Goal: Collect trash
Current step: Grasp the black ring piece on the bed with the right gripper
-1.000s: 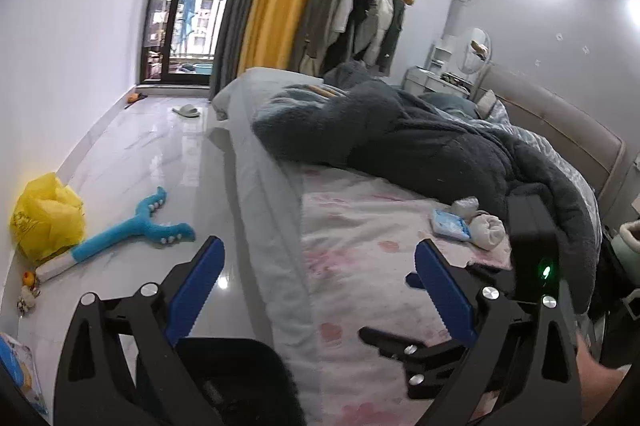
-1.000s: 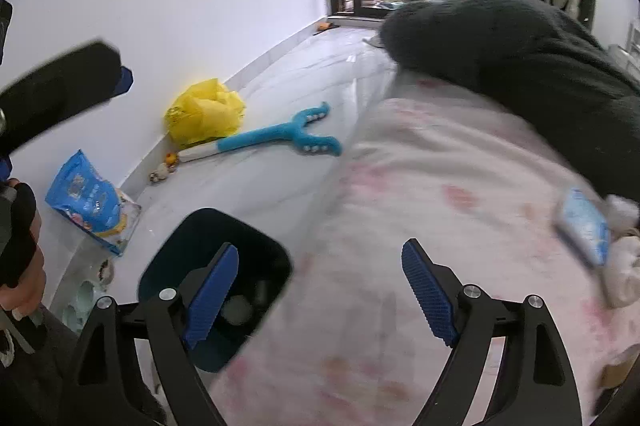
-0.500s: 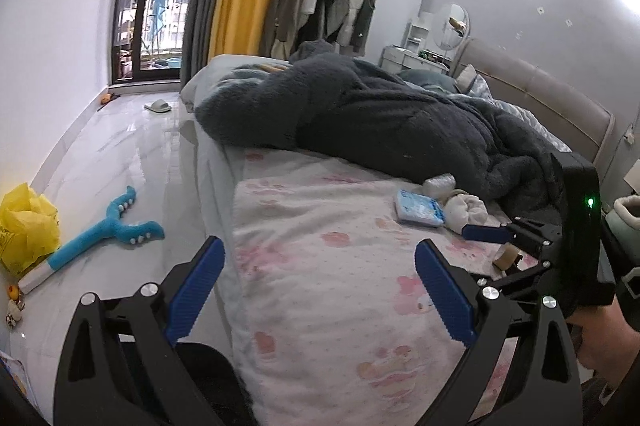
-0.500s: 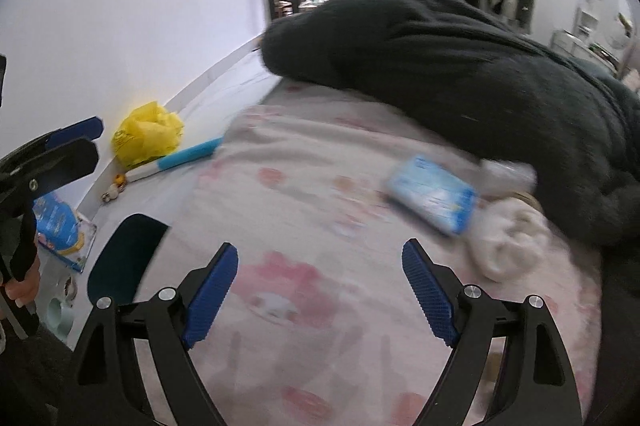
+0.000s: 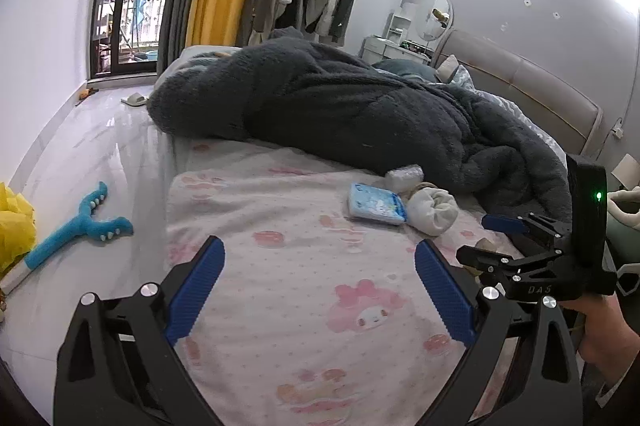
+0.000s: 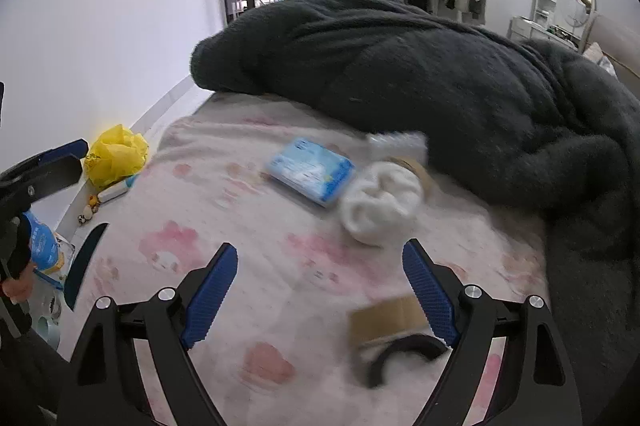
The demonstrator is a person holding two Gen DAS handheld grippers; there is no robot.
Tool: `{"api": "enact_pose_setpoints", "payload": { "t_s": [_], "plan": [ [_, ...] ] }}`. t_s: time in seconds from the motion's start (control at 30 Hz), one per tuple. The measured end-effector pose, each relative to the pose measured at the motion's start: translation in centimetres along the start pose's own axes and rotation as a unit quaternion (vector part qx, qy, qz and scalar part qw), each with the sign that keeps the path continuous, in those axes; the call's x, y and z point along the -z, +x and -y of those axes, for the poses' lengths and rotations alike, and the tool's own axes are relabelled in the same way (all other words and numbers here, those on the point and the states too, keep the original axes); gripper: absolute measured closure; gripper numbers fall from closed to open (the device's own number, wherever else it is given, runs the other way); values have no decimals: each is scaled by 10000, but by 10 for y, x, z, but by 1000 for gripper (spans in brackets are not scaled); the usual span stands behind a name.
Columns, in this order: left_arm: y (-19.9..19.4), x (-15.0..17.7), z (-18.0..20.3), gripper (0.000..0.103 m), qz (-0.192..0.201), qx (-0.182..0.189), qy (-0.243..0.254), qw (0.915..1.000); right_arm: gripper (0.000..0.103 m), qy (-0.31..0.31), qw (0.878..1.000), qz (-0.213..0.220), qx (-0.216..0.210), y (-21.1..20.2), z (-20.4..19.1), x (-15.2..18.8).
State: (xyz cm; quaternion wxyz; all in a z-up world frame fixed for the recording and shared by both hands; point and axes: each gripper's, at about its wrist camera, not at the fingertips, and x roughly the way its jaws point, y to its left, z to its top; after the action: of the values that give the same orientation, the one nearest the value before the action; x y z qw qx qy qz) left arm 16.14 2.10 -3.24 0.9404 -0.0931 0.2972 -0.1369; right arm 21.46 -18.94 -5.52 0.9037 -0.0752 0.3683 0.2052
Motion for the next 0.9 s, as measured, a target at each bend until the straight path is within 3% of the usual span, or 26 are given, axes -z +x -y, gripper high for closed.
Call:
{"api": "enact_pose_setpoints", "payload": {
  "t_s": [0.6, 0.7, 0.9],
  "plan": [
    [40, 4, 50, 6, -205, 454, -45, 9987, 18, 117, 9994, -251, -207, 3, 56, 54],
    [45, 5, 57, 6, -230, 576, -73, 9981, 30, 82, 9992, -334, -226, 7, 57, 59],
    [57, 8, 71, 6, -284, 767, -139, 9965, 45, 70, 9984, -368, -416, 7, 57, 63]
  ]
}}
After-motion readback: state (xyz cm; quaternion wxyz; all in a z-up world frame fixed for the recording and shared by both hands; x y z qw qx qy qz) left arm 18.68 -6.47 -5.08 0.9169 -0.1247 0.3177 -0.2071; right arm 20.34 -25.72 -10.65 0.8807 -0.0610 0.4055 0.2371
